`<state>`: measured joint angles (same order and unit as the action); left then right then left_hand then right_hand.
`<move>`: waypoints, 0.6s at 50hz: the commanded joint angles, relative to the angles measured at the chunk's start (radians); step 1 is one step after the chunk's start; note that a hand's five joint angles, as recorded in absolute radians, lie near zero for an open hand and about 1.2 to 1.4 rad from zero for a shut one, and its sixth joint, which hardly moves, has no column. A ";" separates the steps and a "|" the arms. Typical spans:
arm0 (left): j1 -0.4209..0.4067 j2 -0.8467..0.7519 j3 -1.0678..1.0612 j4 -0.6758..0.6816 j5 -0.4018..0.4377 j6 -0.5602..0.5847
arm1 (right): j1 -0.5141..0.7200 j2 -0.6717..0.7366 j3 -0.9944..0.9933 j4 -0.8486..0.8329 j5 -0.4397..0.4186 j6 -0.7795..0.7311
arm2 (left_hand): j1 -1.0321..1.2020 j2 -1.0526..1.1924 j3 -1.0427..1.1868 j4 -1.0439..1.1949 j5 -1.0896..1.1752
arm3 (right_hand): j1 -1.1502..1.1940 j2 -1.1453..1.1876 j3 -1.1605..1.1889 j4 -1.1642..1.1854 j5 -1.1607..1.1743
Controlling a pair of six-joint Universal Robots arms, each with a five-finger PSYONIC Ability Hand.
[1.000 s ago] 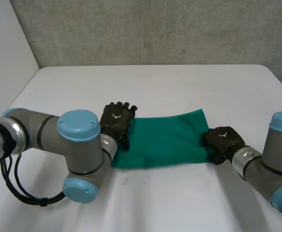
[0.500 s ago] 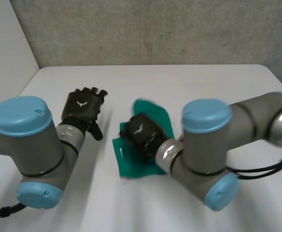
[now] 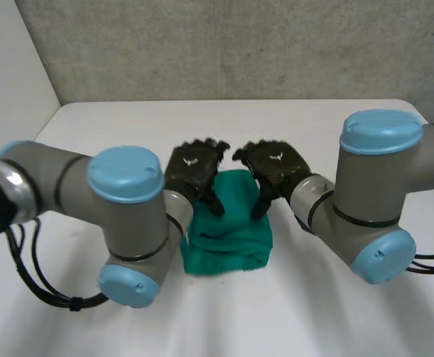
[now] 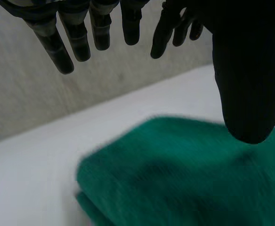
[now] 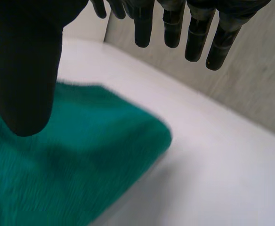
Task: Fold the towel.
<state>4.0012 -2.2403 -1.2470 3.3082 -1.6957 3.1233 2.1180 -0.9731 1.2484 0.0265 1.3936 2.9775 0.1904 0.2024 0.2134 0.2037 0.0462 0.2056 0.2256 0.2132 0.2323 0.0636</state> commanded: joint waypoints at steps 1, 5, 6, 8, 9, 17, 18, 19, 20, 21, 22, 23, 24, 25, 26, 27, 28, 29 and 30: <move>0.025 -0.110 0.040 -0.107 -0.002 0.027 | -0.021 0.168 -0.110 0.144 -0.013 -0.015 | 0.029 0.017 0.006 0.016 -0.001 | -0.031 -0.051 -0.039 -0.058 -0.064; 0.099 -0.104 -0.018 -0.139 -0.012 0.055 | -0.023 0.197 -0.133 0.153 -0.007 -0.017 | 0.026 0.014 0.003 0.013 -0.004 | -0.031 -0.051 -0.039 -0.058 -0.064; 0.108 -0.101 -0.034 -0.145 -0.016 0.064 | -0.021 0.198 -0.138 0.155 -0.002 -0.018 | 0.023 0.011 0.000 0.010 -0.007 | -0.031 -0.051 -0.039 -0.058 -0.064; 0.127 -0.085 -0.074 -0.159 -0.021 0.098 | -0.023 0.197 -0.138 0.156 0.001 -0.020 | 0.017 0.005 -0.006 0.004 -0.013 | -0.031 -0.051 -0.039 -0.058 -0.064; 0.127 -0.079 -0.086 -0.160 -0.021 0.107 | -0.023 0.195 -0.138 0.158 0.004 -0.022 | 0.014 0.002 -0.009 0.001 -0.016 | -0.031 -0.051 -0.039 -0.058 -0.064; 0.085 0.057 -0.135 -0.160 -0.009 0.118 | -0.019 0.128 -0.132 0.158 0.012 -0.028 | 0.003 -0.009 -0.020 -0.011 -0.028 | -0.031 -0.051 -0.039 -0.058 -0.064; 0.076 0.077 -0.132 -0.160 -0.009 0.118 | -0.021 0.107 -0.126 0.156 0.010 -0.025 | 0.000 -0.012 -0.023 -0.014 -0.031 | -0.031 -0.051 -0.039 -0.058 -0.064; 0.070 0.097 -0.129 -0.160 -0.009 0.116 | -0.023 0.085 -0.121 0.153 0.012 -0.022 | 0.000 -0.012 -0.023 -0.014 -0.031 | -0.031 -0.051 -0.039 -0.058 -0.064; 0.064 0.146 -0.124 -0.160 -0.009 0.116 | -0.026 0.045 -0.113 0.145 0.019 -0.020 | -0.003 -0.015 -0.026 -0.017 -0.034 | -0.031 -0.051 -0.039 -0.058 -0.064; 0.062 0.172 -0.121 -0.159 -0.009 0.116 | -0.029 0.025 -0.109 0.144 0.027 -0.019 | -0.006 -0.018 -0.029 -0.020 -0.037 | -0.031 -0.051 -0.039 -0.058 -0.064; 0.064 0.198 -0.118 -0.159 -0.009 0.118 | -0.035 0.004 -0.106 0.139 0.041 -0.015 | -0.009 -0.021 -0.032 -0.022 -0.039 | -0.031 -0.051 -0.039 -0.058 -0.064; 0.064 0.224 -0.115 -0.157 -0.009 0.118 | -0.042 -0.016 -0.100 0.132 0.057 -0.011 | -0.012 -0.024 -0.035 -0.025 -0.042 | -0.031 -0.051 -0.039 -0.058 -0.064; 0.064 0.225 -0.115 -0.157 -0.009 0.118 | -0.059 -0.065 -0.090 0.107 0.108 0.004 | -0.012 -0.024 -0.035 -0.025 -0.042 | -0.031 -0.051 -0.039 -0.058 -0.064; 0.068 0.272 -0.106 -0.157 -0.009 0.121 | -0.076 -0.129 -0.077 0.075 0.167 0.020 | -0.012 -0.024 -0.035 -0.025 -0.042 | -0.031 -0.051 -0.039 -0.058 -0.064; 0.075 0.315 -0.091 -0.156 -0.009 0.121 | -0.085 -0.163 -0.069 0.060 0.200 0.026 | -0.012 -0.024 -0.035 -0.025 -0.042 | -0.031 -0.051 -0.039 -0.058 -0.064; 0.075 0.315 -0.091 -0.156 -0.009 0.121 | -0.096 -0.195 -0.063 0.046 0.234 0.031 | -0.012 -0.024 -0.035 -0.025 -0.042 | -0.031 -0.051 -0.039 -0.058 -0.064; 0.082 0.355 -0.072 -0.159 -0.012 0.121 | -0.110 -0.228 -0.057 0.033 0.263 0.034 | -0.012 -0.024 -0.035 -0.025 -0.042 | -0.031 -0.051 -0.039 -0.058 -0.064; 0.101 0.388 -0.051 -0.163 -0.013 0.121 | -0.124 -0.258 -0.049 0.024 0.289 0.037 | -0.012 -0.024 -0.035 -0.025 -0.042 | -0.031 -0.051 -0.039 -0.058 -0.064; 0.136 0.424 -0.031 -0.177 -0.013 0.121 | -0.137 -0.288 -0.044 0.017 0.309 0.037 | -0.012 -0.024 -0.035 -0.025 -0.042 | -0.031 -0.051 -0.039 -0.058 -0.064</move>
<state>4.0724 -1.9667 -1.3490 3.1497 -1.7046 3.2437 2.0506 -1.0719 1.1656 0.1171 1.5337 2.9860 0.1886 0.2024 0.2134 0.2037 0.0458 0.2052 0.2256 0.2132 0.2323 0.0530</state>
